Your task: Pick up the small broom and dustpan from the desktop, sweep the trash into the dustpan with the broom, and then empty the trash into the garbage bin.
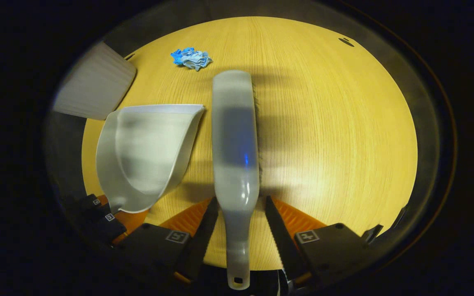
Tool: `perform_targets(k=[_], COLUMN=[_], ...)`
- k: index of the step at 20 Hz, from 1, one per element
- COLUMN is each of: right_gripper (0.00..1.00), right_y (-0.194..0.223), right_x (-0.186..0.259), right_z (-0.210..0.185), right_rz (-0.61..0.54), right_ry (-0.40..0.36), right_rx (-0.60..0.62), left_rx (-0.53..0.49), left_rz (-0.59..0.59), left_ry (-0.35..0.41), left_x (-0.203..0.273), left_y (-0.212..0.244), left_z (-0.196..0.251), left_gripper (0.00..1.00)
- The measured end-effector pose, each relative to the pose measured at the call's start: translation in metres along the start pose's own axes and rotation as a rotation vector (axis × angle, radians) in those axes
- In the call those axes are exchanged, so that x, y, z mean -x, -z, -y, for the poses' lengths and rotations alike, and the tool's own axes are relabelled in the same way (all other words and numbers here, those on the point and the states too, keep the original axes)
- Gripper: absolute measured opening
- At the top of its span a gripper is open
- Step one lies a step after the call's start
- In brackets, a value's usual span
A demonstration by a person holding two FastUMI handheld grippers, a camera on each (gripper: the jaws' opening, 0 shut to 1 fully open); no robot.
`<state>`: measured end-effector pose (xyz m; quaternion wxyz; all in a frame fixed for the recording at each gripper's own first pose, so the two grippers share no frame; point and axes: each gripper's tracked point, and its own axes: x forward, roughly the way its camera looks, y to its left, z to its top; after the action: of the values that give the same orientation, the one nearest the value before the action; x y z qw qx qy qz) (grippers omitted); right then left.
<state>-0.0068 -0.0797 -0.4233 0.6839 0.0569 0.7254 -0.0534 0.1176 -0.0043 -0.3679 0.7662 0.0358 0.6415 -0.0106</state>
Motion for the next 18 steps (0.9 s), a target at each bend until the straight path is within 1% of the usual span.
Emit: perform_targets(k=[1, 2, 3, 4, 5, 6, 7, 8, 9, 10, 11, 12, 13, 14, 18], right_gripper=[0.59, 0.50, 0.34, 0.24, 0.29, 0.29, 0.39, 0.29, 0.29, 0.29, 0.29, 0.29, 0.29, 0.29, 0.29], right_y=[0.000, -0.001, -0.003, -0.005, -0.009, -0.014, -0.023, -0.035, -0.048, -0.064, -0.081, -0.099, -0.116, -0.135, -0.212], right_x=[0.001, 0.000, 0.002, 0.004, 0.002, 0.000, 0.003, 0.005, 0.009, 0.012, 0.014, 0.017, 0.020, 0.022, 0.017], right_z=[0.001, 0.002, 0.002, 0.001, 0.003, 0.007, 0.015, 0.023, 0.029, 0.035, 0.041, 0.045, 0.048, 0.051, 0.048], right_rz=[-0.029, -0.038, -0.049, -0.053, -0.051, -0.044, -0.025, -0.002, 0.021, 0.044, 0.071, 0.099, 0.119, 0.133, 0.194], right_ry=[0.006, 0.002, -0.010, -0.019, -0.021, -0.014, 0.010, 0.034, 0.056, 0.079, 0.103, 0.121, 0.135, 0.150, 0.205], right_rx=[0.011, 0.017, 0.016, 0.018, 0.019, 0.042, 0.072, 0.103, 0.137, 0.169, 0.202, 0.234, 0.267, 0.294, 0.429], left_rx=[0.001, 0.002, 0.002, 0.001, 0.001, 0.002, -0.007, -0.019, -0.028, -0.048, -0.078, -0.107, -0.137, -0.161, -0.230], left_rz=[-0.002, -0.003, -0.004, -0.003, -0.001, 0.001, 0.002, -0.005, -0.017, -0.035, -0.049, -0.063, -0.079, -0.089, -0.139], left_ry=[0.001, 0.003, 0.005, 0.009, 0.017, 0.029, 0.050, 0.078, 0.099, 0.102, 0.089, 0.071, 0.052, 0.045, 0.008], left_x=[0.000, 0.001, 0.000, 0.001, 0.001, 0.001, 0.001, 0.001, 0.002, 0.002, 0.001, 0.003, 0.004, 0.005, 0.005], left_y=[0.000, 0.000, 0.000, 0.000, 0.001, 0.001, 0.000, 0.001, 0.002, 0.002, 0.002, 0.003, 0.002, 0.001, -0.015], left_z=[0.000, 0.000, 0.000, 0.000, 0.000, 0.000, 0.000, -0.002, -0.003, -0.007, -0.013, -0.021, -0.028, -0.033, -0.053], left_gripper=[0.30, 0.30, 0.30, 0.30, 0.30, 0.30, 0.31, 0.30, 0.30, 0.30, 0.31, 0.29, 0.29, 0.31, 0.30])
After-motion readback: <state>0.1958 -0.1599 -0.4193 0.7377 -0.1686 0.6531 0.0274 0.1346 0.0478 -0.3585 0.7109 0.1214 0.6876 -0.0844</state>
